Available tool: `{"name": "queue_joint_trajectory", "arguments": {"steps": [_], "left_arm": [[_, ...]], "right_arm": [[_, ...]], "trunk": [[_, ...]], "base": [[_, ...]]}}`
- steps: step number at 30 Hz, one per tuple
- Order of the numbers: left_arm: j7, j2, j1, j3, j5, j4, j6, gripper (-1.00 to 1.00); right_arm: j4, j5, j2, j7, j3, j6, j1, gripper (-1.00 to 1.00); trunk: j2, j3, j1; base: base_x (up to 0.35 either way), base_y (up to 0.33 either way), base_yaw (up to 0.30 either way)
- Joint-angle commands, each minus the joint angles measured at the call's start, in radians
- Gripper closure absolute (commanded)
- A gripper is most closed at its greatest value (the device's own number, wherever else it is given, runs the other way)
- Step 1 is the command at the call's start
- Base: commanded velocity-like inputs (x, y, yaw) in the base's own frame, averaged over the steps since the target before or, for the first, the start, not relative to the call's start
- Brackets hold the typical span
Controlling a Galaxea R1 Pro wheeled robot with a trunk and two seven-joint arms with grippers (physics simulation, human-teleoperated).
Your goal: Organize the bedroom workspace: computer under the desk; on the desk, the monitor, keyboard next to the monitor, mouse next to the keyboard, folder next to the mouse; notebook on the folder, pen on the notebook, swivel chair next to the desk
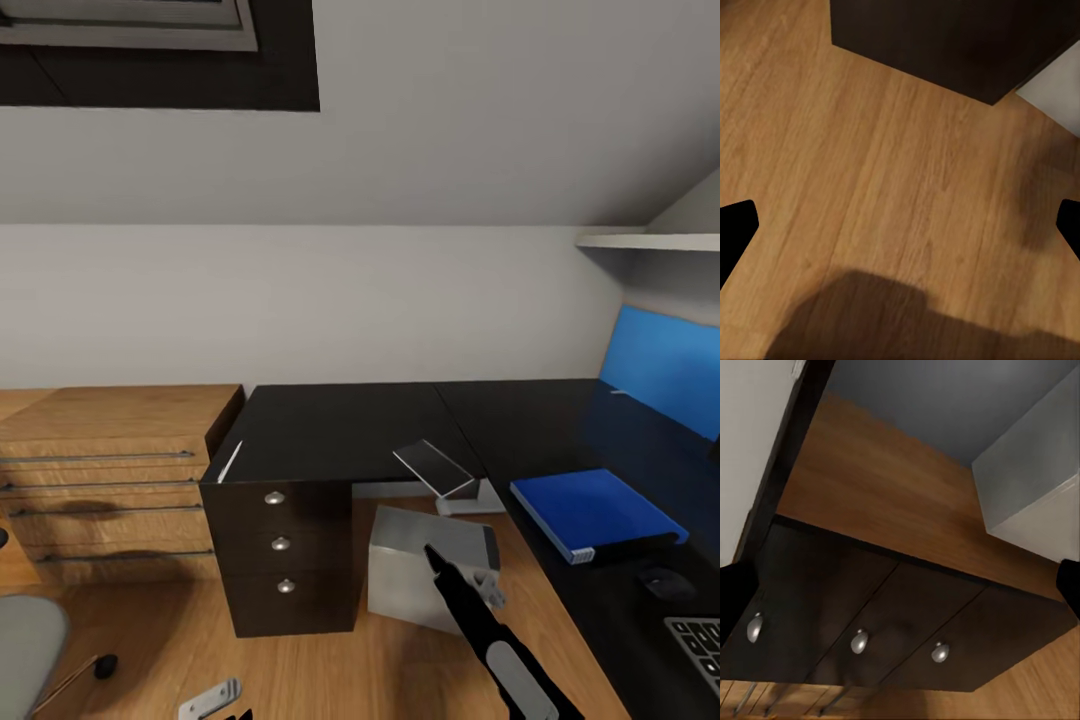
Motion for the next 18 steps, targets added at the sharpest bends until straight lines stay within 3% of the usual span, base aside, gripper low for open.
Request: {"name": "queue_joint_trajectory", "arguments": {"steps": [1,7,13,16,18], "left_arm": [[0.009,0.001,0.000,-0.002,0.009,-0.002,0.002,-1.00],[0.002,0.004,0.004,-0.001,0.008,-0.052,-0.041,-1.00],[0.002,0.012,0.135,-0.001,0.007,-0.263,-0.090,-1.00],[0.002,0.035,0.175,-0.006,0.008,-0.368,-0.073,-1.00],[0.004,0.048,0.190,-0.047,0.007,-0.448,0.024,-1.00]], "right_arm": [[-0.004,-0.010,0.000,-0.001,0.007,-0.029,-0.001,-1.00],[-0.022,-0.011,0.000,-0.003,0.009,-0.149,-0.001,-1.00],[-0.030,-0.016,0.001,-0.003,0.007,-0.166,-0.001,-1.00],[-0.031,-0.018,0.001,-0.003,0.007,-0.167,-0.001,-1.00],[-0.031,-0.020,0.001,-0.003,0.006,-0.166,-0.001,-1.00]], "trunk": [[-0.008,-0.004,0.004],[-0.050,-0.023,0.027],[-0.092,-0.042,0.050],[-0.113,-0.051,0.061],[-0.127,-0.057,0.069]], "base": [[0.000,0.000,0.000],[0.000,0.000,0.000],[0.000,0.000,0.000],[0.000,0.000,0.000],[0.000,0.000,0.000]]}}
